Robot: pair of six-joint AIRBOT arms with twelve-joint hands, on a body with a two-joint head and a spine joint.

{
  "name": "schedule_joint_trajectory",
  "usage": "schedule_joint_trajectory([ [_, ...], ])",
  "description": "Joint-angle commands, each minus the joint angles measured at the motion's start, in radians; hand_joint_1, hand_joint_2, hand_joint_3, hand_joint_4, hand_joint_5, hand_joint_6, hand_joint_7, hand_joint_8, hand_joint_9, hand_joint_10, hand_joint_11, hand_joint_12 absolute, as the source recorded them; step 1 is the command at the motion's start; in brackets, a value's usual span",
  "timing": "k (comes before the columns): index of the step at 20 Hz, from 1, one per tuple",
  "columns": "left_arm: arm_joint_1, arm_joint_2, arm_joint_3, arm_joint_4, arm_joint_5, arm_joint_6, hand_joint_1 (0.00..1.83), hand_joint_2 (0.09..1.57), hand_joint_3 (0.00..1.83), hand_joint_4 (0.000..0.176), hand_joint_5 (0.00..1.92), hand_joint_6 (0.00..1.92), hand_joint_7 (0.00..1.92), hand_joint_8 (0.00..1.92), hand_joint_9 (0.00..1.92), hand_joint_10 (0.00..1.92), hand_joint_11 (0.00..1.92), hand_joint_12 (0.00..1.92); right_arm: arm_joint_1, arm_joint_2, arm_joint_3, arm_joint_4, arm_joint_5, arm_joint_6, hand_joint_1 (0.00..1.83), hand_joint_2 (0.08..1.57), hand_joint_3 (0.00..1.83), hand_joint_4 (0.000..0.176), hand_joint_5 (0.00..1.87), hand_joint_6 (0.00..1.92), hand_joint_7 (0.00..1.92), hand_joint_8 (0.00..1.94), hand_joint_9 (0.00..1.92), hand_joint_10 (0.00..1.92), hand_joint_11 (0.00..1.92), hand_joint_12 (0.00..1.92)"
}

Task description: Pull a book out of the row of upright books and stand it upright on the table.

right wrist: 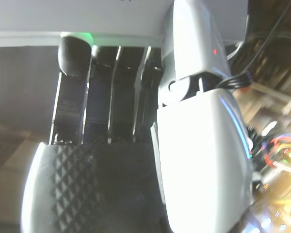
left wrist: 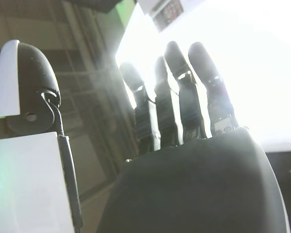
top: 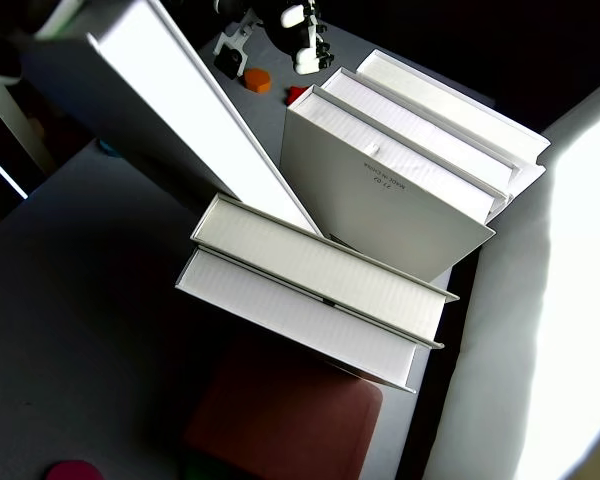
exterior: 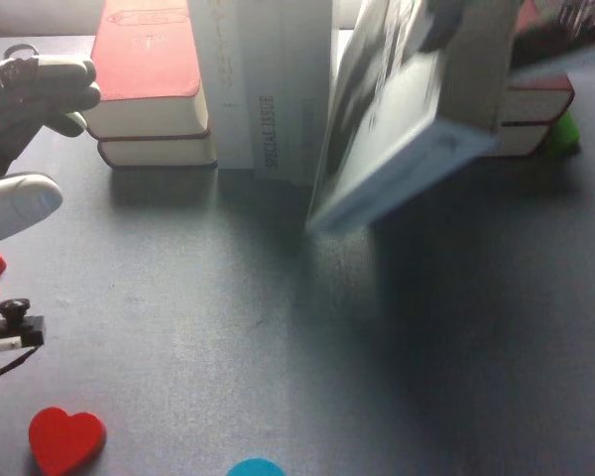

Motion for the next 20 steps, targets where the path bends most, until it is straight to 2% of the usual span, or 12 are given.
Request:
schedule_joint_trajectory([
  [1, -0.004, -0.003, -0.003, -0.025, -0.118, -0.011, 1.09, 0.90, 0.00, 0.000, 0.67, 0.28, 0.52, 0.00, 0.39, 0.58, 0.04, 1.61, -0.008, -0.012, 0.001, 0.136, 0.021, -0.016, 1.39, 1.07, 0.00, 0.000, 1.17, 0.39, 0.96, 1.05, 1.06, 1.19, 0.80, 1.64],
  [3, 0.003, -0.003, -0.009, -0.030, -0.118, -0.011, 1.08, 0.89, 0.00, 0.000, 0.70, 0.26, 0.53, 0.00, 0.41, 0.56, 0.07, 1.59, -0.108, -0.028, 0.006, 0.214, 0.051, -0.016, 1.39, 1.07, 0.00, 0.000, 1.17, 0.40, 0.96, 1.05, 1.06, 1.19, 0.80, 1.64],
  [4, 0.003, -0.003, -0.010, -0.031, -0.118, -0.011, 1.08, 0.89, 0.00, 0.000, 0.71, 0.27, 0.55, 0.01, 0.41, 0.55, 0.05, 1.58, -0.131, -0.031, 0.006, 0.225, 0.059, -0.016, 1.39, 1.07, 0.00, 0.000, 1.17, 0.40, 0.96, 1.05, 1.06, 1.19, 0.80, 1.64],
  [6, 0.006, -0.003, -0.010, -0.033, -0.118, -0.011, 1.07, 0.90, 0.00, 0.000, 0.70, 0.27, 0.54, 0.01, 0.39, 0.54, 0.03, 1.58, -0.147, -0.043, 0.014, 0.239, 0.064, -0.021, 1.39, 1.07, 0.00, 0.000, 1.17, 0.39, 0.96, 1.06, 1.06, 1.20, 0.80, 1.64],
  [11, 0.009, -0.003, -0.009, -0.034, -0.118, -0.011, 1.08, 0.90, 0.00, 0.000, 0.67, 0.34, 0.51, 0.00, 0.34, 0.61, 0.00, 1.63, -0.232, -0.135, 0.097, 0.358, 0.093, -0.046, 1.39, 1.07, 0.00, 0.000, 1.17, 0.39, 0.96, 1.05, 1.06, 1.19, 0.80, 1.64],
  [14, 0.009, -0.005, -0.006, -0.034, -0.117, -0.011, 1.06, 0.90, 0.00, 0.000, 0.61, 0.50, 0.54, 0.01, 0.29, 0.68, 0.00, 1.65, -0.268, -0.187, 0.143, 0.416, 0.102, -0.063, 1.39, 1.08, 0.00, 0.000, 1.18, 0.36, 0.94, 1.09, 1.05, 1.22, 0.80, 1.64],
  [20, 0.008, -0.019, 0.003, -0.038, -0.116, -0.011, 1.08, 0.90, 0.00, 0.000, 0.61, 0.45, 0.55, 0.01, 0.29, 0.70, 0.00, 1.65, -0.339, -0.313, 0.258, 0.545, 0.129, -0.081, 1.39, 1.07, 0.00, 0.000, 1.17, 0.39, 0.96, 1.05, 1.06, 1.19, 0.80, 1.64],
])
